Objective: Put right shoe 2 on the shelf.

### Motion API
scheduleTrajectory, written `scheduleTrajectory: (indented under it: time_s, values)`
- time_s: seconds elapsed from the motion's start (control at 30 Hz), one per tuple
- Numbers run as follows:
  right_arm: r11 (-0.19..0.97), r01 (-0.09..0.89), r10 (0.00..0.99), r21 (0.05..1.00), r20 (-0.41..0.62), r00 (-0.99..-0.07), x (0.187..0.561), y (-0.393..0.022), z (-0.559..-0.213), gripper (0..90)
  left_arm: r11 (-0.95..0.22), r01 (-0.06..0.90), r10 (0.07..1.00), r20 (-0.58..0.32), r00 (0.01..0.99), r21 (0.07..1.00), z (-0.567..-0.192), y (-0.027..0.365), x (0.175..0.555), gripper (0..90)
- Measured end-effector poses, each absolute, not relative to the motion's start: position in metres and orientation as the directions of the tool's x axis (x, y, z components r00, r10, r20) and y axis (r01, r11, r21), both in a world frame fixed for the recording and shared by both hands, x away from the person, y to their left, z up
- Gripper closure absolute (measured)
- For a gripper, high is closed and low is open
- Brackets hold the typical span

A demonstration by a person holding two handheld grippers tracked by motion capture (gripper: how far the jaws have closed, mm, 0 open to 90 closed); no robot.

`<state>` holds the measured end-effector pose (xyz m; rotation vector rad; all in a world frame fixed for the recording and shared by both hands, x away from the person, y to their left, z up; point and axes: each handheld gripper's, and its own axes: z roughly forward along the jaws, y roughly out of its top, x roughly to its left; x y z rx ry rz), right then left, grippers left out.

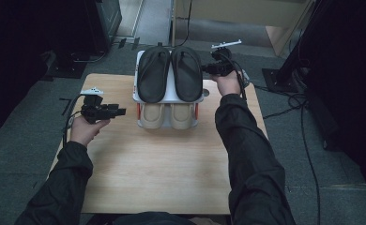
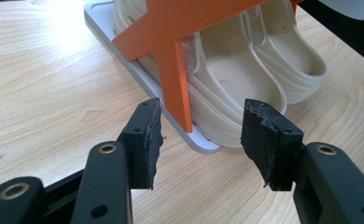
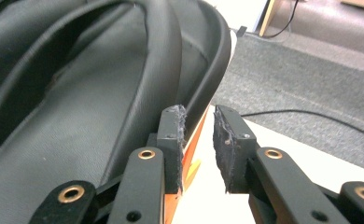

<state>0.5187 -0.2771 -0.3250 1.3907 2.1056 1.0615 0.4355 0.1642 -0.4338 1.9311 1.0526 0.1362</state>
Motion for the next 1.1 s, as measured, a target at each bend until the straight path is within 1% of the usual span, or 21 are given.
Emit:
scheduleTrajectory:
  time_s: [0.17, 0.4, 0.57, 0.73, 0.83, 1.1]
  values:
    - [0.219, 0.609, 0.898, 0.762, 0.088, -0.432, 0.519, -0.273, -0.330, 73.4, -0.231, 0.615, 0.715, -0.298, 0.633, 0.754, -0.434, 0.164, 0.435, 47.9]
    - [0.242, 0.596, 0.886, 0.766, 0.076, -0.457, 0.516, -0.265, -0.328, 73.0, -0.233, 0.616, 0.713, -0.299, 0.635, 0.752, -0.434, 0.163, 0.435, 47.9]
    - [0.237, 0.597, 0.884, 0.767, 0.085, -0.460, 0.514, -0.263, -0.328, 72.9, -0.233, 0.618, 0.713, -0.300, 0.634, 0.751, -0.434, 0.163, 0.435, 47.9]
    - [0.227, 0.577, 0.883, 0.785, 0.084, -0.461, 0.513, -0.264, -0.332, 71.4, -0.233, 0.617, 0.712, -0.301, 0.634, 0.751, -0.434, 0.163, 0.435, 47.9]
    - [0.204, 0.580, 0.887, 0.789, 0.102, -0.451, 0.512, -0.265, -0.334, 71.2, -0.234, 0.618, 0.711, -0.301, 0.635, 0.751, -0.435, 0.162, 0.435, 47.9]
    - [0.212, 0.573, 0.887, 0.792, 0.090, -0.453, 0.512, -0.266, -0.334, 68.4, -0.235, 0.616, 0.710, -0.300, 0.637, 0.752, -0.434, 0.162, 0.435, 47.9]
